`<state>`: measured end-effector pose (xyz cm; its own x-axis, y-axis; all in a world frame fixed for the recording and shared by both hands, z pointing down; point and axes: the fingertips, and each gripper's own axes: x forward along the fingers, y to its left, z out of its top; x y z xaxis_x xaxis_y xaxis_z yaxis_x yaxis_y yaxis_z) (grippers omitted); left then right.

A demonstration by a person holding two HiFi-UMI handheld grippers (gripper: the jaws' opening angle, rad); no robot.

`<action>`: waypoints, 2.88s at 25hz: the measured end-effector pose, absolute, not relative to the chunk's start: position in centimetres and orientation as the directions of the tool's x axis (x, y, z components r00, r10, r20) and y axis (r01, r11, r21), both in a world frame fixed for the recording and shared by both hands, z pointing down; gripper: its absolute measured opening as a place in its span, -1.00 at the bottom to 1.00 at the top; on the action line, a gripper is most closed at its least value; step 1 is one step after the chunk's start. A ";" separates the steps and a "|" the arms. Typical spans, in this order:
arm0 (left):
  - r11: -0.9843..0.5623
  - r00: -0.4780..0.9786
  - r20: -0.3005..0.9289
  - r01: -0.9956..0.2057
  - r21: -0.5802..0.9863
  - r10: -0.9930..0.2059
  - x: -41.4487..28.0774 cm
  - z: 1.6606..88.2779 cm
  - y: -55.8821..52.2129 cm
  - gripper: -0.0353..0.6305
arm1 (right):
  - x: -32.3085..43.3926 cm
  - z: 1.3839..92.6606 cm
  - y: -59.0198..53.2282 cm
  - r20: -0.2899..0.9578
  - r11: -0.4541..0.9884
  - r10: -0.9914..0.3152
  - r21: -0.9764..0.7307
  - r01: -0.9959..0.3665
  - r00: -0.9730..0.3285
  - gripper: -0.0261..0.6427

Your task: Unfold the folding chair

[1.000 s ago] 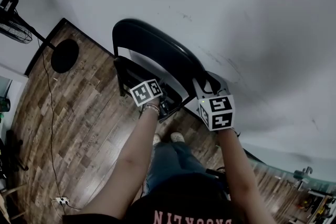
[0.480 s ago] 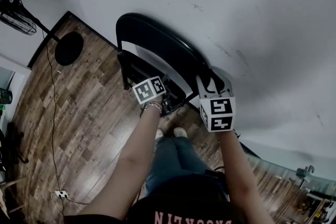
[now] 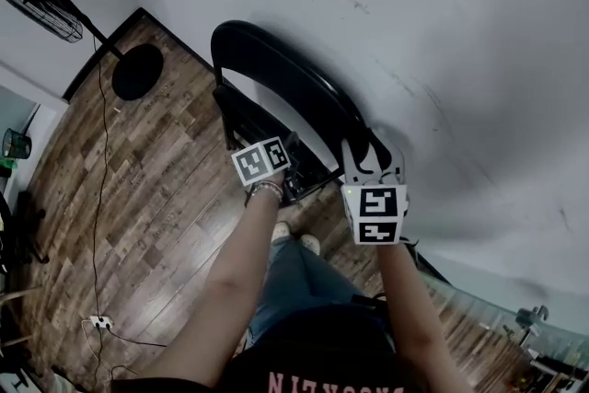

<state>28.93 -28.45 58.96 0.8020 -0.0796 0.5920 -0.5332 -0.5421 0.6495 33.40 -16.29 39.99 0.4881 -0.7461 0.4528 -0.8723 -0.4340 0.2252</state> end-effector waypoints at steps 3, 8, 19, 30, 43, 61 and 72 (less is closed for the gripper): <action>-0.530 0.798 0.596 -0.546 0.649 -0.093 28.0 59.0 -28.4 -0.34 | 33.1 40.1 -16.3 0.449 -0.413 -0.759 0.227 -0.882 0.471 -0.46; -0.542 0.793 0.597 -0.556 0.630 -0.121 26.3 58.7 -28.3 -0.32 | 32.4 40.0 -16.4 0.437 -0.355 -0.787 0.257 -0.899 0.435 -0.46; -0.538 0.776 0.600 -0.596 0.597 -0.195 20.9 58.8 -28.3 -0.25 | 31.6 40.6 -16.6 0.400 -0.315 -0.817 0.293 -0.903 0.415 -0.41; -0.454 0.761 0.599 -0.638 0.622 -0.249 16.3 59.7 -28.2 -0.24 | 32.0 41.7 -16.5 0.423 -0.260 -0.816 0.340 -0.904 0.394 -0.37; -0.291 0.745 0.573 -0.664 0.689 -0.342 12.0 61.1 -28.5 0.10 | 30.6 42.7 -16.4 0.452 -0.270 -0.793 0.340 -0.901 0.408 -0.36; -0.159 0.648 0.697 -0.757 0.634 -0.307 2.1 66.9 -28.8 0.07 | 28.0 45.1 -16.8 0.471 -0.369 -0.702 0.400 -0.839 0.534 -0.29; -0.155 0.624 0.730 -0.779 0.607 -0.278 -2.9 70.2 -28.9 0.02 | 27.5 46.6 -17.1 0.480 -0.418 -0.644 0.432 -0.799 0.596 -0.27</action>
<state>-2.93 -28.86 70.19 0.6244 -0.2777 0.7300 -0.7791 -0.1552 0.6074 27.46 -17.07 46.55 0.5963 -0.6436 0.4799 -0.7990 -0.4179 0.4324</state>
